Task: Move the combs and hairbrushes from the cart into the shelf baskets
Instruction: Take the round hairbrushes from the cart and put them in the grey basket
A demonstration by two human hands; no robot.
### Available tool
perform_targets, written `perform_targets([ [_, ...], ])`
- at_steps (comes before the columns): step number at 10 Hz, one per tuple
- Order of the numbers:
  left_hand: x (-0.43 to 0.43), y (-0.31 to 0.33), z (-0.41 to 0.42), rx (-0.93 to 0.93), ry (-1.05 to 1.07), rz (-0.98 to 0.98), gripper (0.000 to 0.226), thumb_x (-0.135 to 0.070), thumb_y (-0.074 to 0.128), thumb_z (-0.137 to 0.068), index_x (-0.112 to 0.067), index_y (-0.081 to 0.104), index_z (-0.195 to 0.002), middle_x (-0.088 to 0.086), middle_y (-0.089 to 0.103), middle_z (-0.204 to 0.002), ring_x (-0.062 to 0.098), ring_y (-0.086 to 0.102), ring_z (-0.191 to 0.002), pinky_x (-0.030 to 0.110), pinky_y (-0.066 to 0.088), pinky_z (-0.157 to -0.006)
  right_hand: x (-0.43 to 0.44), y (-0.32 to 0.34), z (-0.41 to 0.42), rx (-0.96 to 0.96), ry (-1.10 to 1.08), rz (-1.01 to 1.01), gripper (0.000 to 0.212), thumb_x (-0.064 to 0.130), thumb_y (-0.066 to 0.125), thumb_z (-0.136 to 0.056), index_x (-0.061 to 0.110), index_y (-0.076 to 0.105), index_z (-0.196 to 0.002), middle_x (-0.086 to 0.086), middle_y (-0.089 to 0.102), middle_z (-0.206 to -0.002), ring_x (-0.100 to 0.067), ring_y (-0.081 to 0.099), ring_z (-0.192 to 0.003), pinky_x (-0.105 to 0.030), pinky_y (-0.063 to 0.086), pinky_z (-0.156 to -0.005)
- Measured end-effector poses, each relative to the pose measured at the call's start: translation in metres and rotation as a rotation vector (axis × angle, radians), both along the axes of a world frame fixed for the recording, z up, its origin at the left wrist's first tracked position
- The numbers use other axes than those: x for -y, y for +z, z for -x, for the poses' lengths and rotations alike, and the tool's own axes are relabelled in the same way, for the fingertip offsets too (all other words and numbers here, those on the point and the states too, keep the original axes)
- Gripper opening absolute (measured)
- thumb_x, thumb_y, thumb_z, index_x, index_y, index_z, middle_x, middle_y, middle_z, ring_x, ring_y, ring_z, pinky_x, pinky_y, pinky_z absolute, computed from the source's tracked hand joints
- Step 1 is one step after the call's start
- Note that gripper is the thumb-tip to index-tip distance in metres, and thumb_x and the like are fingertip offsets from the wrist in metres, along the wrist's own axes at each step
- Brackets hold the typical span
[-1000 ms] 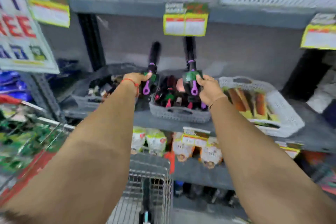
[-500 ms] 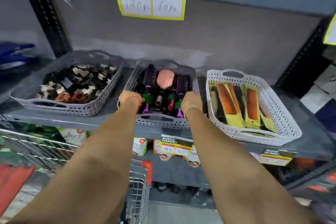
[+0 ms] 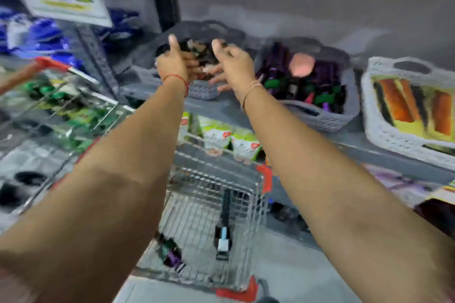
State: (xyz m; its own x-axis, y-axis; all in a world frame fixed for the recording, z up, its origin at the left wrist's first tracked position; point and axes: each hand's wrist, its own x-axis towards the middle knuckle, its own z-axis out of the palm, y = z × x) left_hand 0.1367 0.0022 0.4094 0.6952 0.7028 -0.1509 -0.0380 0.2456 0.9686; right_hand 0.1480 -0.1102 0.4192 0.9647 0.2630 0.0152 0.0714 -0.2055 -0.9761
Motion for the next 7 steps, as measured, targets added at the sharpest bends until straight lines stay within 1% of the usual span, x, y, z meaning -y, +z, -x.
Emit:
perform_targets([
  [1, -0.052, -0.069, 0.054, -0.17, 0.17, 0.044, 0.061, -0.048, 0.035, -0.094, -0.007, 0.053, -0.054, -0.001, 0.06, -0.032, 0.012, 0.056, -0.026, 0.015, 0.042, -0.032, -0.046, -0.066, 0.027, -0.158, 0.161, 0.071, 0.04, 0.055, 0.048, -0.083, 0.018, 0.055, -0.067, -0.003, 0.065, -0.062, -0.013, 0.059, -0.038, -0.016, 0.042, -0.035],
  [2, -0.077, -0.166, 0.103, -0.463, 0.135, 0.125, 0.049, -0.05, 0.031, -0.095, -0.011, 0.054, -0.076, 0.017, 0.064, -0.085, 0.023, 0.06, -0.058, 0.028, 0.046, -0.053, -0.065, -0.151, 0.037, -0.376, 0.268, 0.222, 0.044, 0.054, 0.047, -0.085, 0.012, 0.056, -0.094, -0.003, 0.061, -0.069, -0.015, 0.057, -0.04, -0.018, 0.043, -0.038],
  [3, -0.074, -0.246, 0.139, -0.659, 0.096, 0.282, 0.059, -0.049, 0.026, -0.097, -0.003, 0.061, -0.082, 0.015, 0.057, -0.077, 0.017, 0.05, -0.046, 0.02, 0.03, -0.048, -0.067, -0.239, 0.043, -0.535, 0.332, 0.373, 0.056, 0.05, 0.05, -0.086, 0.0, 0.052, -0.114, -0.019, 0.062, -0.088, -0.025, 0.057, -0.065, -0.028, 0.046, -0.051],
  [4, -0.061, -0.319, 0.158, -0.885, 0.065, 0.299, 0.057, -0.039, 0.029, -0.099, 0.004, 0.047, -0.132, 0.027, 0.056, -0.129, 0.028, 0.061, -0.088, 0.029, 0.047, -0.067, -0.045, -0.32, 0.053, -0.531, 0.52, 0.864, 0.059, 0.043, 0.054, -0.086, 0.002, 0.046, -0.128, -0.02, 0.056, -0.123, -0.027, 0.056, -0.102, -0.036, 0.048, -0.08],
  [5, -0.049, -0.363, 0.167, -1.111, 0.174, 0.236, 0.054, -0.035, 0.038, -0.097, 0.003, 0.043, -0.136, 0.026, 0.05, -0.138, 0.039, 0.05, -0.124, 0.039, 0.041, -0.105, -0.018, -0.375, 0.053, -0.542, 0.506, 1.214, 0.071, 0.041, 0.059, -0.083, 0.007, 0.032, -0.139, -0.02, 0.042, -0.141, -0.032, 0.047, -0.125, -0.039, 0.045, -0.096],
  [6, -0.032, -0.412, 0.177, -1.211, 0.32, 0.222, 0.049, -0.028, 0.052, -0.09, -0.003, 0.049, -0.132, 0.019, 0.065, -0.111, 0.035, 0.062, -0.091, 0.014, 0.054, -0.079, 0.005, -0.431, 0.058, -0.615, 0.41, 0.978, 0.064, 0.028, 0.052, -0.089, 0.009, 0.024, -0.143, -0.023, 0.029, -0.148, -0.036, 0.037, -0.133, -0.042, 0.037, -0.11],
  [7, -0.018, -0.425, 0.185, -1.297, 0.36, 0.266, 0.047, -0.018, 0.062, -0.082, -0.005, 0.052, -0.127, 0.015, 0.065, -0.1, 0.031, 0.063, -0.085, 0.015, 0.05, -0.061, 0.011, -0.447, 0.073, -0.463, 0.347, 0.926, 0.055, 0.024, 0.041, -0.091, 0.014, 0.028, -0.143, -0.018, 0.027, -0.151, -0.036, 0.032, -0.136, -0.042, 0.032, -0.112],
])
